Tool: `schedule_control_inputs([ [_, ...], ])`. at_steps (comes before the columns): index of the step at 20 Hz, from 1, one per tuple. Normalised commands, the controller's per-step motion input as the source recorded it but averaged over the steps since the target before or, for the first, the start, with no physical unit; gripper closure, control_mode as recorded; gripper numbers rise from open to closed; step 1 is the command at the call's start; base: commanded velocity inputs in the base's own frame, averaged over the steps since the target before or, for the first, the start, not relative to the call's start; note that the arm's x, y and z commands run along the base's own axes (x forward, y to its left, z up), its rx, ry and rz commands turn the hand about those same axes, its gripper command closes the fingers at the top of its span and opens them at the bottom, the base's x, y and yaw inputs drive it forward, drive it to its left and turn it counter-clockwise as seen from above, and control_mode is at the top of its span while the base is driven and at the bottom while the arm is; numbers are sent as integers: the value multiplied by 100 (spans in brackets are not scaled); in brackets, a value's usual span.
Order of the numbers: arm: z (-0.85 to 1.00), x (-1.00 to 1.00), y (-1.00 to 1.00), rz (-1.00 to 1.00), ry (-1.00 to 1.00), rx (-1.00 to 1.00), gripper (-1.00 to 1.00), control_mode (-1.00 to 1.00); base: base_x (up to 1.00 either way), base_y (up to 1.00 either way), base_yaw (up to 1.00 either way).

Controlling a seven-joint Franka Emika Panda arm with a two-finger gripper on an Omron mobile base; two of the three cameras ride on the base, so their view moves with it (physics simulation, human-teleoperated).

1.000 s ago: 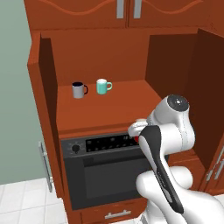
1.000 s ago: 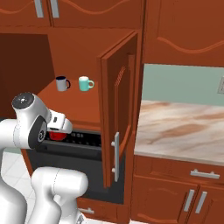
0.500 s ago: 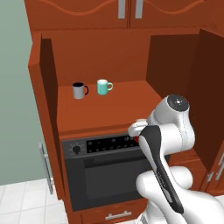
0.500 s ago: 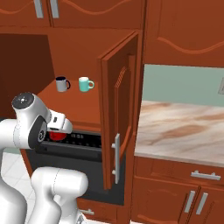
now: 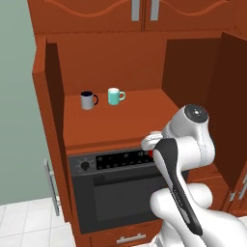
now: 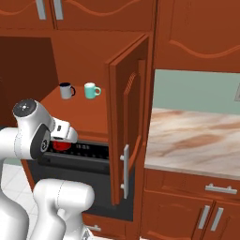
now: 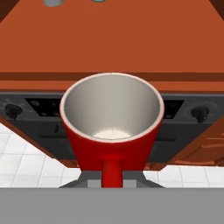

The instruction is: Pick the mug on the counter and place it in the cabinet with the handle facing the right, like the mugs already inside.

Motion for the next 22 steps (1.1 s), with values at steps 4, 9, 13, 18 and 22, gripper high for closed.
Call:
schedule_control_inputs([
  [4, 0, 0, 0, 0, 0, 0, 100, 100, 26, 16, 0],
  [9, 0, 0, 0, 0, 0, 0, 100, 100, 27, 16, 0],
  [13, 0, 0, 0, 0, 0, 0, 100, 100, 28, 14, 0],
  [18, 0, 0, 0, 0, 0, 0, 100, 100, 30, 13, 0],
  [22, 0, 0, 0, 0, 0, 0, 100, 100, 28, 13, 0],
])
